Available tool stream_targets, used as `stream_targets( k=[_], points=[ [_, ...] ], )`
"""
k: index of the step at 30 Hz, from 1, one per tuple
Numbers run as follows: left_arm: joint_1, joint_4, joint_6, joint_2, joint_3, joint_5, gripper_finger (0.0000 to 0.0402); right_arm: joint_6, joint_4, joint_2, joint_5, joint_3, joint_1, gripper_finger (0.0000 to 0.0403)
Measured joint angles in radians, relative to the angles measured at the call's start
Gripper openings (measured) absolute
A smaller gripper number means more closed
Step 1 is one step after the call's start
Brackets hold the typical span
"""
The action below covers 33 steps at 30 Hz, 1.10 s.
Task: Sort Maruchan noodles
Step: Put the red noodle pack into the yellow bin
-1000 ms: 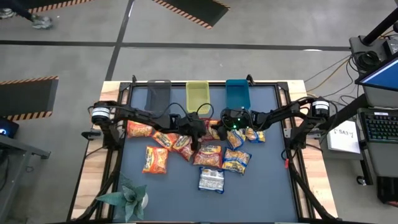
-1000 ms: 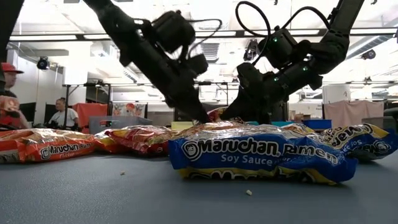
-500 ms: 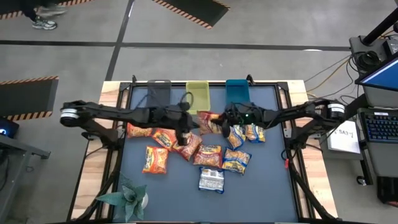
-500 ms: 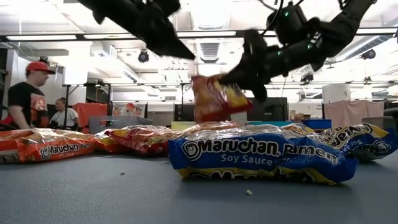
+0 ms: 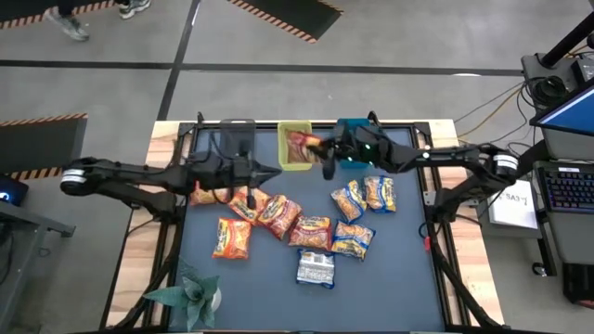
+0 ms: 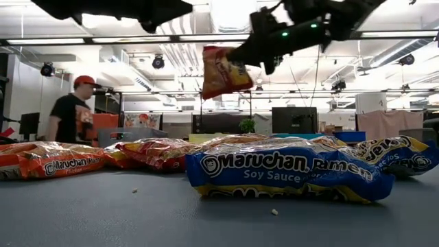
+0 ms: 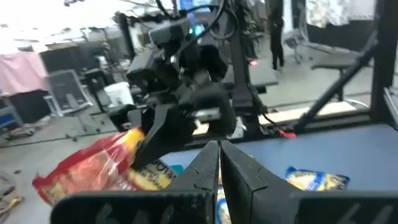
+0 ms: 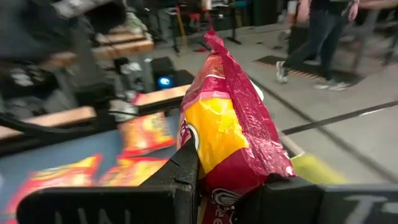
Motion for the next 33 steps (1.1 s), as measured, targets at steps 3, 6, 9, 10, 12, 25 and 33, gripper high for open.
stream_targets(
  k=[3,6,9,10,12,25,33],
  points=[
    [0.000,-0.001,-0.020,-0.061,-0.027,-0.026,0.0000,-0.080,-0.052,0.061,0.015,0.092,-0.035,0.0053],
    [0.000,-0.003,-0.043,-0.122,-0.055,-0.045,0.0000,-0.138,-0.066,0.132,0.024,0.174,-0.071,0.0053],
    [0.000,-0.002,-0.053,-0.183,-0.083,-0.049,0.0000,-0.174,-0.065,0.209,0.025,0.242,-0.105,0.0053],
    [0.000,-0.002,-0.055,-0.202,-0.094,-0.049,0.0000,-0.182,-0.068,0.232,0.025,0.258,-0.117,0.0053],
    [0.000,-0.008,-0.062,-0.240,-0.112,-0.049,0.0000,-0.201,-0.050,0.284,0.024,0.291,-0.136,0.0053],
    [0.000,-0.013,-0.101,-0.356,-0.166,-0.049,0.0000,-0.228,0.121,0.491,0.005,0.307,-0.214,0.0053],
    [0.000,-0.014,-0.100,-0.347,-0.161,-0.049,0.0000,-0.230,0.141,0.537,-0.003,0.307,-0.214,0.0053]
  ],
)
